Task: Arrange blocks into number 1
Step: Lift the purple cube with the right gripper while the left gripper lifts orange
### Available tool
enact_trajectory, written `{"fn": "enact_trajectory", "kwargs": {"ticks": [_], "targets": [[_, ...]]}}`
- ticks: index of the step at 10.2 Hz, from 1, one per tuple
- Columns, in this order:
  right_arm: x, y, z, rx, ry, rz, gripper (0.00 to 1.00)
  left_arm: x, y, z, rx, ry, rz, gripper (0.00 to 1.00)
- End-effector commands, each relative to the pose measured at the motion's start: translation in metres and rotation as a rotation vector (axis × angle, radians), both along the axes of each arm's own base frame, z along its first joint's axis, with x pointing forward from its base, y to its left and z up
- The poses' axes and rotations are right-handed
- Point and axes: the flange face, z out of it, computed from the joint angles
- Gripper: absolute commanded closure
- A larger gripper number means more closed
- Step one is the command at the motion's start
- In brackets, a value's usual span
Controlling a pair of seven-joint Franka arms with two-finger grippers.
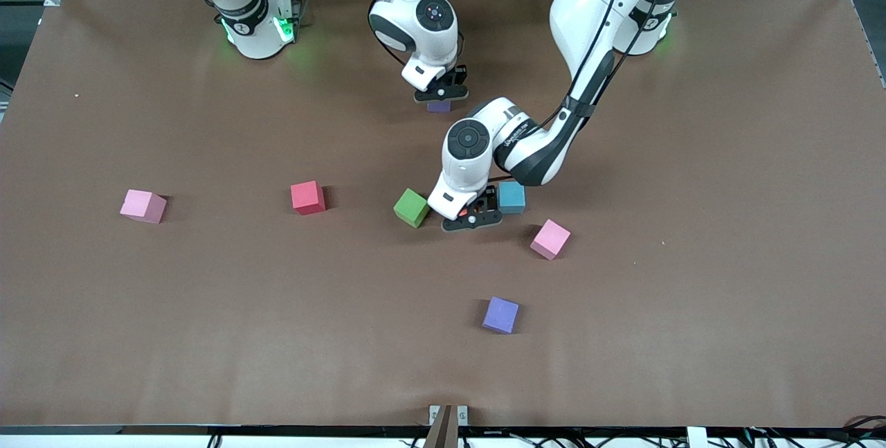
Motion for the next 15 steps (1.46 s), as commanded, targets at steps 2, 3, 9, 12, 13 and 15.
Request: {"fn": "enact_trajectory", "kwargs": {"ticks": [2, 3, 9, 12, 13, 15], "targets": [[-0.020, -0.006, -0.004, -0.015, -0.005, -0.005, 1.00, 0.013, 0.021, 0.050, 0.064, 0.010, 0.013, 1.00], [-0.022, -0.006, -0.007, -0.010, -0.004, -0.005, 1.00, 0.019, 0.030, 0.057, 0.073, 0.014, 0.025, 1.00], [-0.017, -0.006, -0.003, -0.005, -0.016, 0.008, 0.00, 0.011, 0.036, 0.066, 0.076, 0.027, -0.021, 1.00], [0.005, -0.014, 0.013, -0.002, -0.039, 0.036, 0.00, 0.013, 0.039, 0.073, 0.068, 0.022, -0.013, 1.00], [0.016, -0.019, 0.027, -0.005, -0.049, 0.037, 0.00, 0.011, 0.038, 0.073, 0.068, 0.024, -0.013, 1.00], [0.053, -0.039, 0.058, 0.007, -0.071, 0.022, 0.00, 0.000, 0.032, 0.065, 0.079, 0.038, -0.027, 1.00]]}}
